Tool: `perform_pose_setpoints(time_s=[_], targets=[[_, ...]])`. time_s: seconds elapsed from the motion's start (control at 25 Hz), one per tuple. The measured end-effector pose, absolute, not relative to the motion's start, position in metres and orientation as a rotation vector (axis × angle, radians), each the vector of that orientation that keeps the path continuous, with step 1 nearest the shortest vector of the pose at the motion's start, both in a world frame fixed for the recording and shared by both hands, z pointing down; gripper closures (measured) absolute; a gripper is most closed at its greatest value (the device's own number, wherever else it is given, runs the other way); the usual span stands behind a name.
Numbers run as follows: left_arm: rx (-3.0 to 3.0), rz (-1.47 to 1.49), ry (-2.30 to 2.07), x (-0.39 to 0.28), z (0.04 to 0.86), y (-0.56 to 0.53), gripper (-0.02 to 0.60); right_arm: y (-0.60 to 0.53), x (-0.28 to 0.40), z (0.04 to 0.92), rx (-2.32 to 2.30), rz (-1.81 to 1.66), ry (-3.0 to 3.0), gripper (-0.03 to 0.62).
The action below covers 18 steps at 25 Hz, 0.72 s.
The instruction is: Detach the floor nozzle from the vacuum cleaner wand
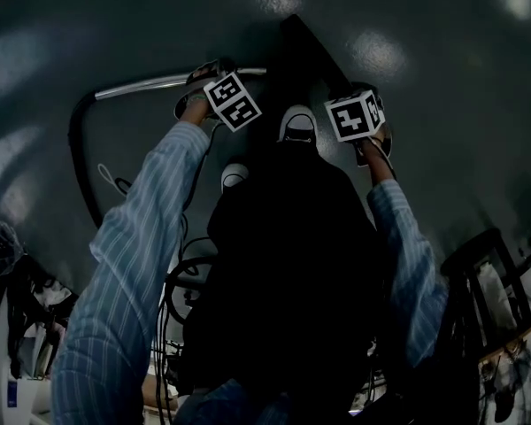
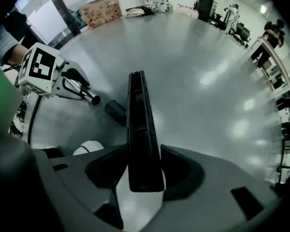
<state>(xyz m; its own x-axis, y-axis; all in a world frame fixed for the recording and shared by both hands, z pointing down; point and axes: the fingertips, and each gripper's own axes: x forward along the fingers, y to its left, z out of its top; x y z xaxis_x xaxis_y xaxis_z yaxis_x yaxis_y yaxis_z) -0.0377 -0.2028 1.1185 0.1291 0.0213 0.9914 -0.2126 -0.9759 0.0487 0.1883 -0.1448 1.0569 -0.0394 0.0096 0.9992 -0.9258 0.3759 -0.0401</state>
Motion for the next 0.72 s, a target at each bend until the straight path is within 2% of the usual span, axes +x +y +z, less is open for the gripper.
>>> perform_pose_setpoints(time_s=[0.2,0.4,0.56,0.72], targets=[[2.239,1.95,-0.194,-0.031,1.113,-0.202,0.383,-0.133,0.234,1.051,0.925,0.962,-1.375,0.378],[2.249,1.921,-0.166,-0.033,1.105,-0.195,0.383,-0.125,0.238,1.048,0.9,1.006,-1.355,0.378],[2.176,1.833,-0.167,-0.053,1.095,-0.189,0.383,-0.129,0.216,1.045,0.869,1.108,-1.437,0.372],[2.155,1.779,-0.259,-0.054,1.052,-0.186,0.383,-0.121,0.224,1.009,0.915,1.154,-1.444,0.372]])
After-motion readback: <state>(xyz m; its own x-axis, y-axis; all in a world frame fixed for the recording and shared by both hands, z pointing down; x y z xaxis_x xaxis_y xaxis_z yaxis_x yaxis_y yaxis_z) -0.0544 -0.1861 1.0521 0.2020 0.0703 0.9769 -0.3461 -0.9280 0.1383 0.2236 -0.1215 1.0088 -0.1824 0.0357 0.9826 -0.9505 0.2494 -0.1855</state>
